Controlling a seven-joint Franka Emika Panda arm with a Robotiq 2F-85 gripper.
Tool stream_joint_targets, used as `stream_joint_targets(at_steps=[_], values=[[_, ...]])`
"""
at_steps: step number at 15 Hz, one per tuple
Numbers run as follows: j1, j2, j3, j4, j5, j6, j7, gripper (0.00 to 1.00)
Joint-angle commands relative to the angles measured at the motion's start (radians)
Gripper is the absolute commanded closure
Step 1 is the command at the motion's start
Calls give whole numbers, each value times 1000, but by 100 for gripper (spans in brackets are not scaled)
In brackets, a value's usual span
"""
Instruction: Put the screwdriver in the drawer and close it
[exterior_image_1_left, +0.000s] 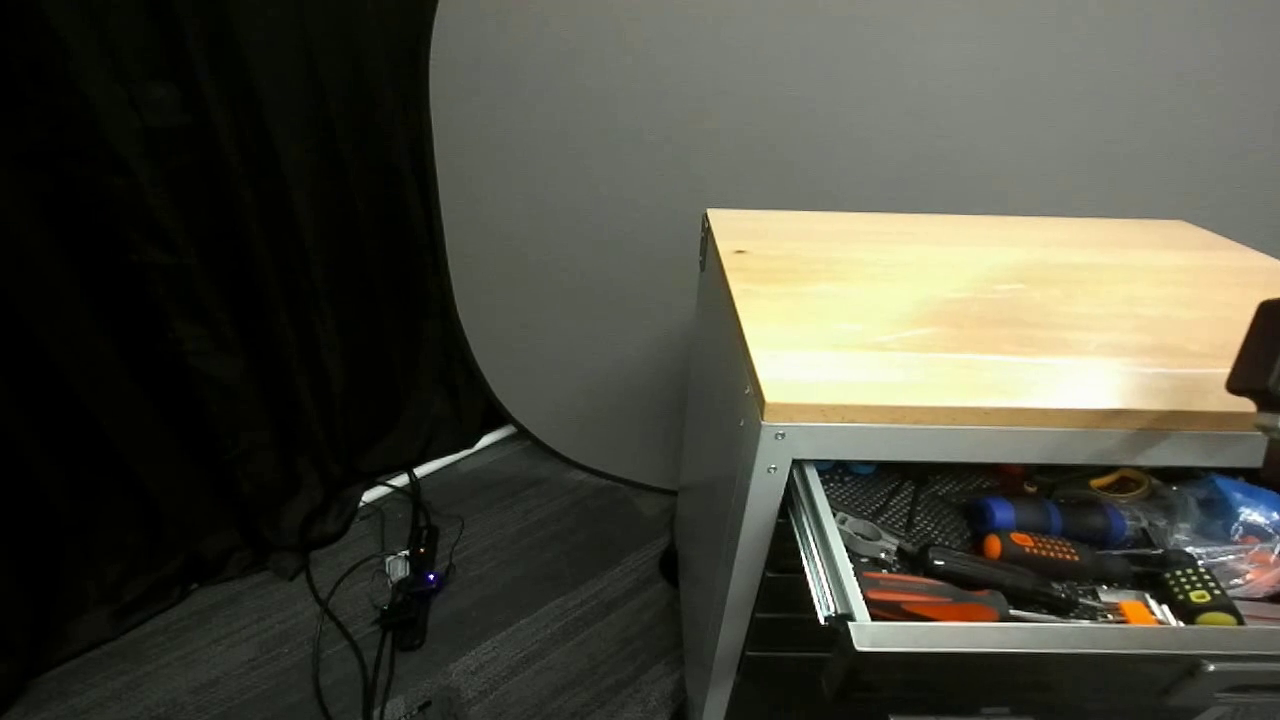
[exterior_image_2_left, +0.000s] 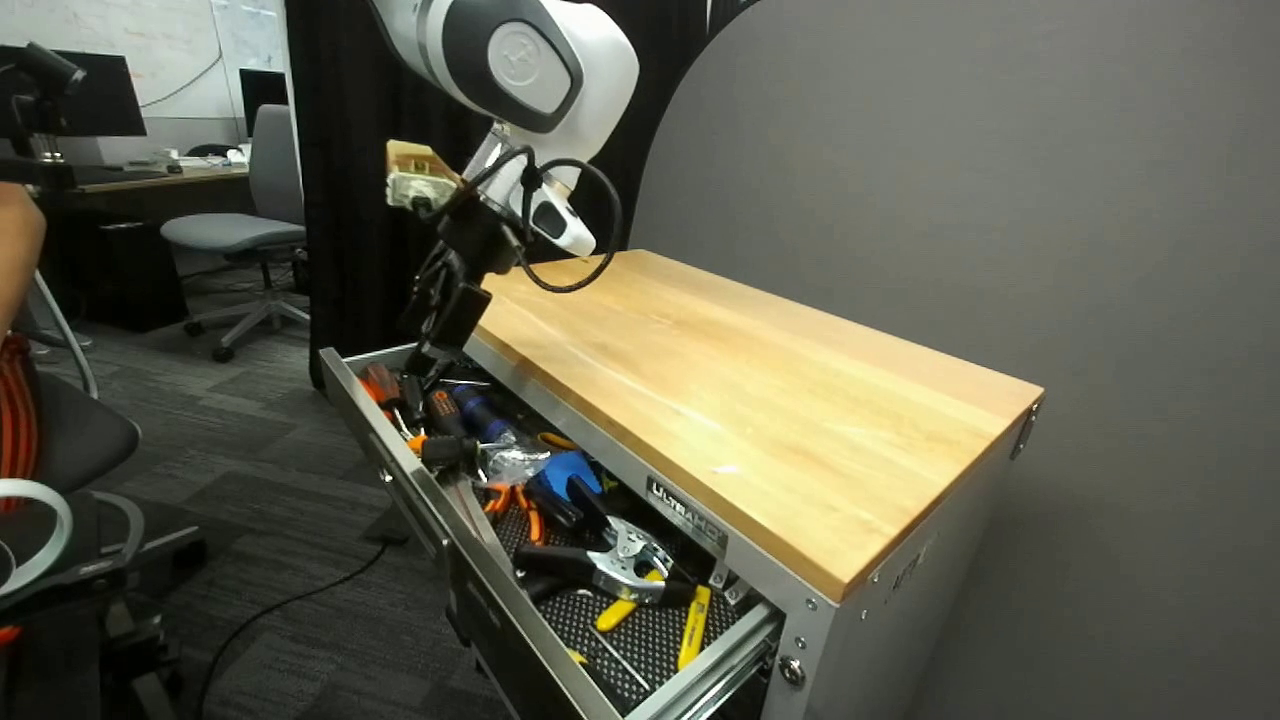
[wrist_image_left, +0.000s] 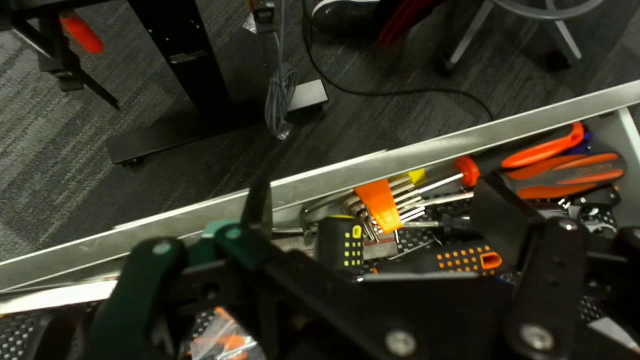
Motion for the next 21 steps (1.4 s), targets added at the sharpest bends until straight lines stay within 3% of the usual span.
stream_joint_targets(at_steps=[1,2,6,14,21], values=[[6,36,7,96,-13,-22,4,0],[-1,11,1,30,-8,-14,-2,0],[4,29,5,75,-8,-12,-1,0],[-39,153,-23,35,5,126,-35,0],[-93,130,-48,-27,-13,-7,-67,0]])
